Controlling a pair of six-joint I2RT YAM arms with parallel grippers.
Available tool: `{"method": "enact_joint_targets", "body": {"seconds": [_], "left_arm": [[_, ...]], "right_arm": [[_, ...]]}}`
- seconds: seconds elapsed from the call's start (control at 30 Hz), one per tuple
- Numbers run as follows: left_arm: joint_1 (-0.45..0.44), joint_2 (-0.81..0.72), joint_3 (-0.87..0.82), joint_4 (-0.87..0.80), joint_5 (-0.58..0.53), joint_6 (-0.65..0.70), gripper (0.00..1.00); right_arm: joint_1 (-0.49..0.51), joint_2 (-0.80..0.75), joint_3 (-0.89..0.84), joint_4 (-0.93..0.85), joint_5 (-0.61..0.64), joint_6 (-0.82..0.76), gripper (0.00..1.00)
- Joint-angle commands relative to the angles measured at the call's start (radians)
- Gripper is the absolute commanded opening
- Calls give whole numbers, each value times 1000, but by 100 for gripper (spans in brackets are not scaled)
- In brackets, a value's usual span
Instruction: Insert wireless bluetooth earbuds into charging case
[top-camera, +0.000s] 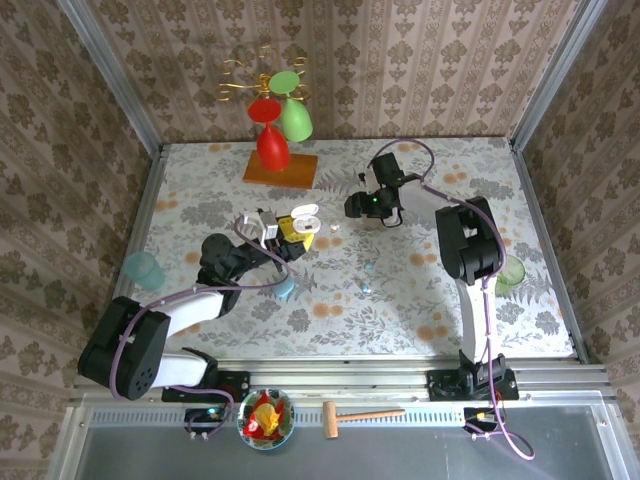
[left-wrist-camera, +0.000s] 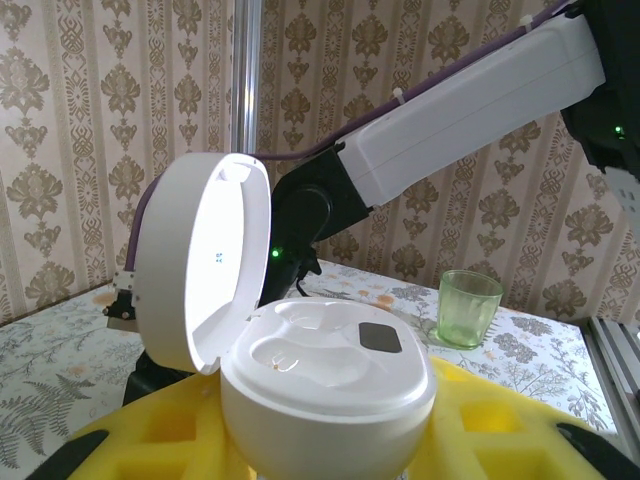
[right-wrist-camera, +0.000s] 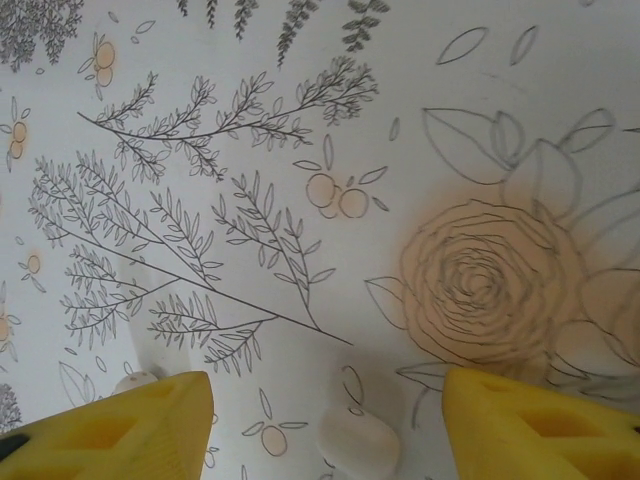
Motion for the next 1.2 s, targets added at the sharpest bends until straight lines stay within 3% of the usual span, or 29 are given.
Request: {"method": "enact_joint_targets", "body": {"seconds": [0.0, 0.37, 0.77, 1.17], "left_arm": [[-5, -18, 5, -6, 11, 18, 25], [-10, -14, 14, -36, 24, 36, 25], [-9, -6, 8, -30, 18, 40, 25], [-8, 8, 6, -31, -4, 55, 25]], "right_arm": [[-4, 28, 22, -34, -101, -20, 59], [-9, -40, -96, 2, -141, -25, 43], [-14, -26, -98, 21, -155, -10, 18], [-7, -75, -128, 23, -108, 2, 12]]}}
